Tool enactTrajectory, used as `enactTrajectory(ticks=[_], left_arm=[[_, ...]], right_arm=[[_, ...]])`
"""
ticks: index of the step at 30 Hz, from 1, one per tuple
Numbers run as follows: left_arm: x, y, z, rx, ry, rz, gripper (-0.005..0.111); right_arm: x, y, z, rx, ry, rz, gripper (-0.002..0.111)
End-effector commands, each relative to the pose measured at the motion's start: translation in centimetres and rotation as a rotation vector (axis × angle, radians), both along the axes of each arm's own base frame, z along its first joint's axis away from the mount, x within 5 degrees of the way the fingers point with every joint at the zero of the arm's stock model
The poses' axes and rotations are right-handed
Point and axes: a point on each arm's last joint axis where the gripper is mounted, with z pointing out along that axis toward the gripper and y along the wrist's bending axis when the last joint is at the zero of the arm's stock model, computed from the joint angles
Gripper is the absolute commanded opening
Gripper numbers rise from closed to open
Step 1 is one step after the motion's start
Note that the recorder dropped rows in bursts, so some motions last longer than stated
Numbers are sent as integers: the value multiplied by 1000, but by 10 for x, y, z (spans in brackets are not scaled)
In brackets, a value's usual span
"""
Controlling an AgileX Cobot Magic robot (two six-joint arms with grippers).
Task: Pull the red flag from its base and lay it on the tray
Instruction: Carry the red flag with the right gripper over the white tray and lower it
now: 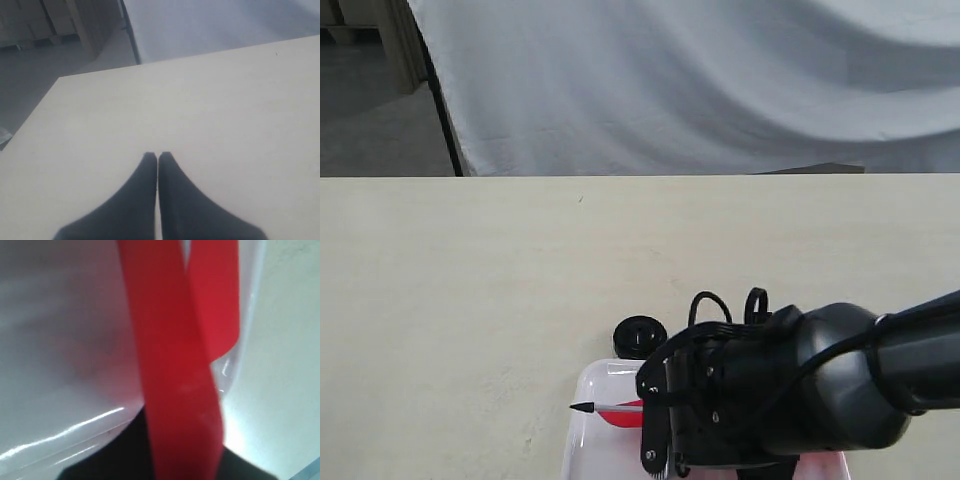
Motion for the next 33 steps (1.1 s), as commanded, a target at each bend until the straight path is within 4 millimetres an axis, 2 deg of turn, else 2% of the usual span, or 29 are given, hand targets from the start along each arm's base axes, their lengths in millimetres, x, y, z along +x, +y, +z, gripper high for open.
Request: enactTrajectory(ticks=[1, 3, 5, 8, 10, 12, 13, 23, 27, 33], left_arm=[[0, 0, -1, -10, 1, 3, 1], [0, 0, -1, -10, 1, 3, 1], [0, 0, -1, -10, 1, 3, 1], [0, 0, -1, -10, 1, 3, 1], [0, 0, -1, -10, 1, 3, 1], [0, 0, -1, -10, 1, 3, 1], [0, 0, -1, -10, 1, 3, 1], [0, 0, -1, -10, 1, 3, 1], [0, 0, -1, -10, 1, 3, 1], [0, 0, -1, -10, 1, 3, 1]], right_arm=[[2, 2, -7, -30, -2, 20, -1], [2, 3, -9, -29, 3, 16, 1], [2, 3, -9, -25, 5, 17, 9], [1, 3, -9, -21, 3, 6, 31], [0, 3, -10, -11, 16, -17, 50], [-1, 2, -10, -6, 26, -29, 64], [-2, 2, -11, -4, 28, -33, 67], [-5, 1, -6, -4, 60, -44, 67], [-6, 1, 9, 47, 33, -33, 67], [-8, 2, 43, 191, -27, -8, 67]])
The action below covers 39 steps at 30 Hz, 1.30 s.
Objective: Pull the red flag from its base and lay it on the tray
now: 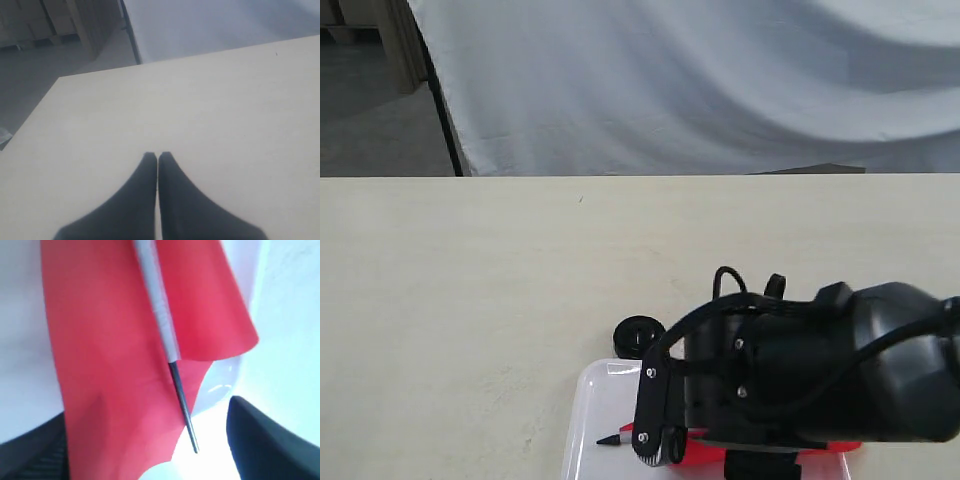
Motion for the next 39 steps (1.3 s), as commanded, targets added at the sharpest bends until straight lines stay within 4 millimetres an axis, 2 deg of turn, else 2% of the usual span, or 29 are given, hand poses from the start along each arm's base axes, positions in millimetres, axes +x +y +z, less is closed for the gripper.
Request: enactTrajectory(ticks=[1, 7, 11, 12, 14, 18, 19, 23, 25, 27, 28, 29, 30, 31, 32, 34, 36, 39], left_arm=[[0, 0, -1, -10, 1, 3, 1], [0, 0, -1, -10, 1, 3, 1], [0, 0, -1, -10, 1, 3, 1], [0, 0, -1, -10, 1, 3, 1], [0, 0, -1, -10, 1, 3, 1], [0, 0, -1, -10, 1, 3, 1], [0, 0, -1, -10, 1, 3, 1], [0, 0, -1, -10, 1, 3, 1], [0, 0, -1, -10, 1, 3, 1], [0, 0, -1, -10, 1, 3, 1], [0, 0, -1, -10, 1, 3, 1], [0, 0, -1, -10, 1, 3, 1], [0, 0, -1, -10, 1, 3, 1], [0, 0, -1, -10, 1, 3, 1], [0, 0, -1, -10, 1, 3, 1], [0, 0, -1, -10, 1, 3, 1], [0, 0, -1, -10, 1, 3, 1], [0, 0, -1, -10, 1, 3, 1]], right_arm=[[-2, 3, 26, 127, -49, 30, 67], [-4, 16, 55, 412, -125, 98, 67], [-5, 29, 60, 579, -139, 133, 65], [-5, 32, 61, 613, -140, 144, 62], [-5, 39, 63, 684, -140, 168, 48], [-7, 52, 66, 824, -131, 217, 3], [-7, 55, 66, 863, -123, 213, 0], [-3, 59, 64, 964, -98, 124, 0], [13, 51, 63, 952, -112, -72, 0], [34, 29, 69, 829, -169, -282, 0], [49, 5, 76, 734, -191, -476, 0], [55, -8, 81, 686, -188, -569, -1], [63, -34, 89, 630, -127, -742, -1], [64, -47, 92, 622, -82, -808, -1], [62, -66, 97, 640, -1, -877, -1], [57, -96, 107, 689, 5, -945, -1], [43, -135, 122, 790, -111, -1023, -1], [23, -178, 141, 932, -300, -1157, -1]])
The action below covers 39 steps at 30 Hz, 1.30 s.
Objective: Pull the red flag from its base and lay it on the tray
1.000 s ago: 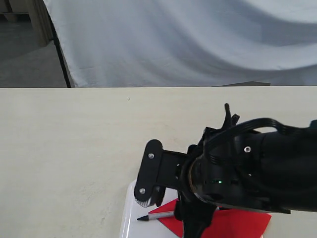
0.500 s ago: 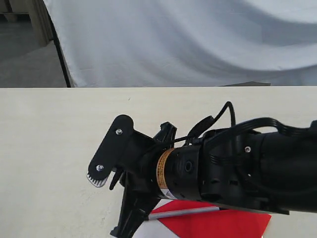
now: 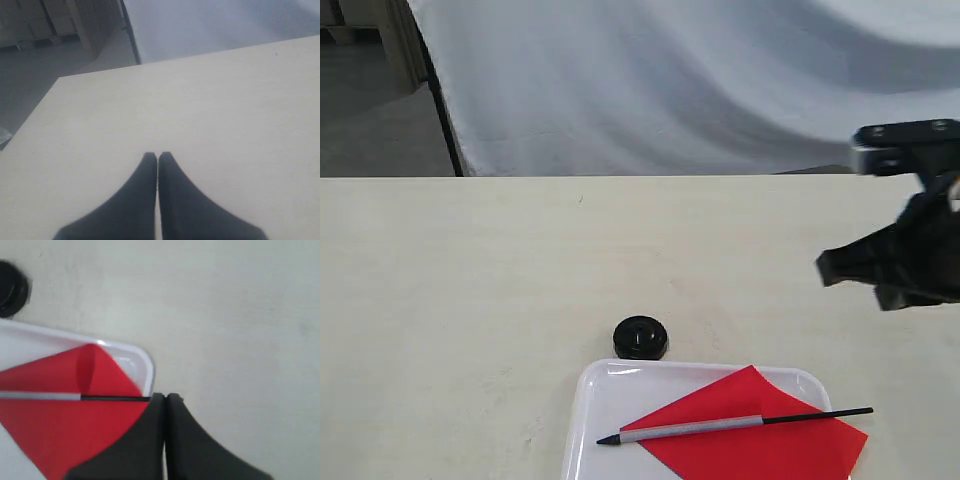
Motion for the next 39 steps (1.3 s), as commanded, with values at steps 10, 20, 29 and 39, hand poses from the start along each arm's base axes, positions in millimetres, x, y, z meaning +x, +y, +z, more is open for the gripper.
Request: enactTrajectory(ticks=[10, 20, 29, 39], left_arm=[[0, 0, -1, -10, 1, 3, 1], [0, 0, -1, -10, 1, 3, 1], [0, 0, -1, -10, 1, 3, 1], [0, 0, -1, -10, 1, 3, 1]], right_arm=[[-134, -85, 71, -28, -1066, -347, -1], [-198, -67, 37, 94, -1444, -313, -1], [-210, -61, 33, 218, -1482, -220, -1], [-193, -63, -10, 232, -1288, -253, -1]])
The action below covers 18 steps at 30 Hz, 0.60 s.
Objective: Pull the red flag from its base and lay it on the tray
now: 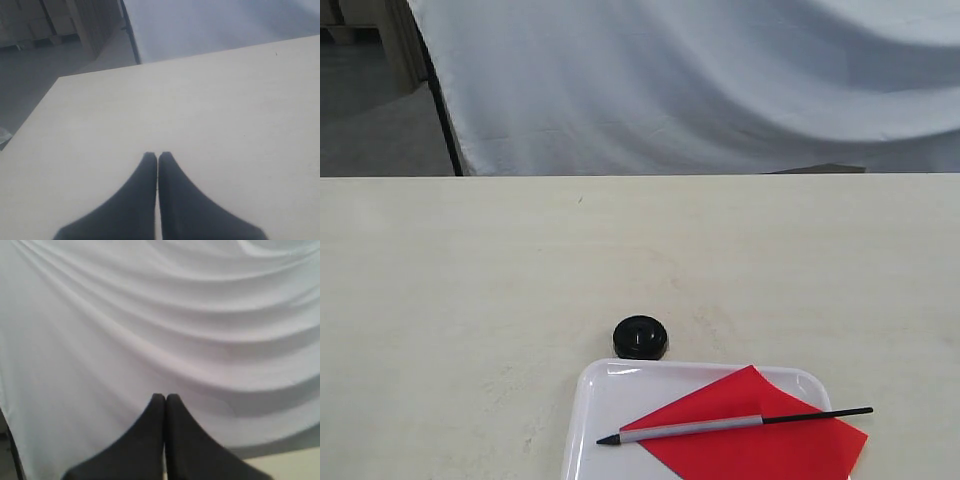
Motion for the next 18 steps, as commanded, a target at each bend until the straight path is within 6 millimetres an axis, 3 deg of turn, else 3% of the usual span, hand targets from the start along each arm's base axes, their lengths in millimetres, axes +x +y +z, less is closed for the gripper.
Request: enactTrajectory(ticks=[1, 4, 5, 7, 18], left_arm=[[0, 0, 0, -10, -1, 2, 1], [0, 0, 0, -10, -1, 2, 1], [0, 0, 0, -10, -1, 2, 1], [0, 0, 0, -10, -1, 2, 1], [0, 0, 0, -10, -1, 2, 1]], right_arm=[[14, -1, -43, 22, 129, 6, -1], [24, 0, -80, 11, 180, 16, -1], [24, 0, -82, -2, 170, 17, -1], [24, -2, -99, 2, 351, -11, -1], [24, -2, -99, 26, 355, -1, -1]])
